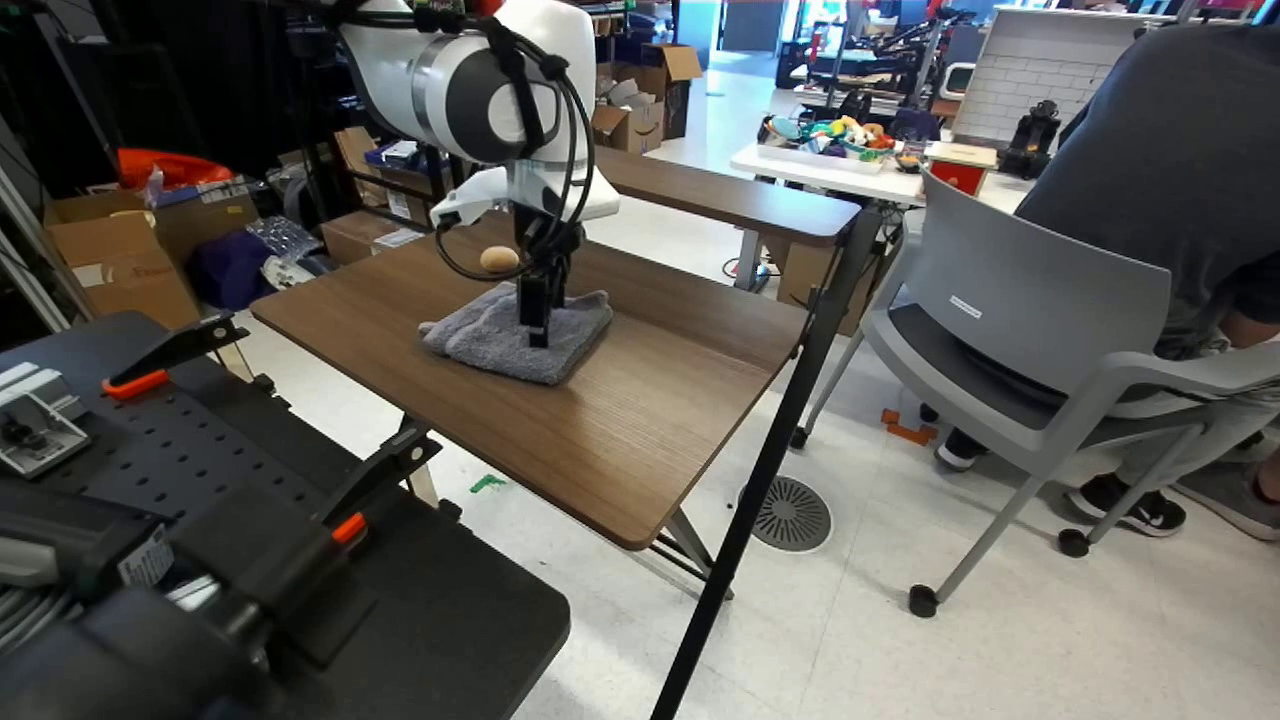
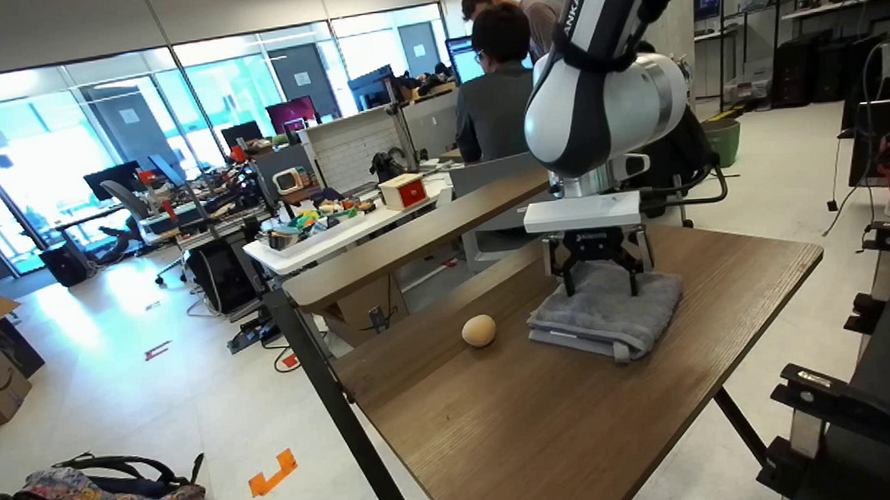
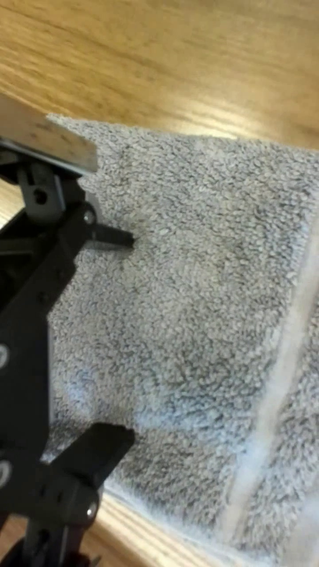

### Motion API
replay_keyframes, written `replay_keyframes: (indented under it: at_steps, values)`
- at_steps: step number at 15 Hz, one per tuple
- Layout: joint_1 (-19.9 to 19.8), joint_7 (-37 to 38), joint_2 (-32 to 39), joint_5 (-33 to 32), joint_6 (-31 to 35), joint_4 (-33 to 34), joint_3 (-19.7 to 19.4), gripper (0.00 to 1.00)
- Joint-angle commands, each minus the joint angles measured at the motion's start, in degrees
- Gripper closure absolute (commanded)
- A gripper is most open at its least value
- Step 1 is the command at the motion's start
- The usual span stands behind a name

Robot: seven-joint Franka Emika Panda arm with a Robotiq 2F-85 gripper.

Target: Wipe the table with the towel then move the plush toy

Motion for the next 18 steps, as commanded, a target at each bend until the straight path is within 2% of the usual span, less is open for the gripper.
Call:
replay_keyframes:
  at_steps: [1,5,11,15,17,18]
  values:
    - [-0.79,-6.83,-5.55,2.4,2.96,-9.69,1.74,0.0]
    - [-1.65,-11.93,-8.54,5.58,6.21,-15.1,3.61,0.0]
    - [-10.07,-25.12,-12.71,21.92,13.17,-19.14,15.61,0.0]
    - [-15.28,-35.12,-15.71,33.0,10.73,-19.74,21.66,0.0]
    - [-15.46,-38.53,-17.16,37.45,8.01,-19.58,21.54,0.0]
    - [-12.91,-37.93,-17.62,37.08,7.8,-19.86,18.68,0.0]
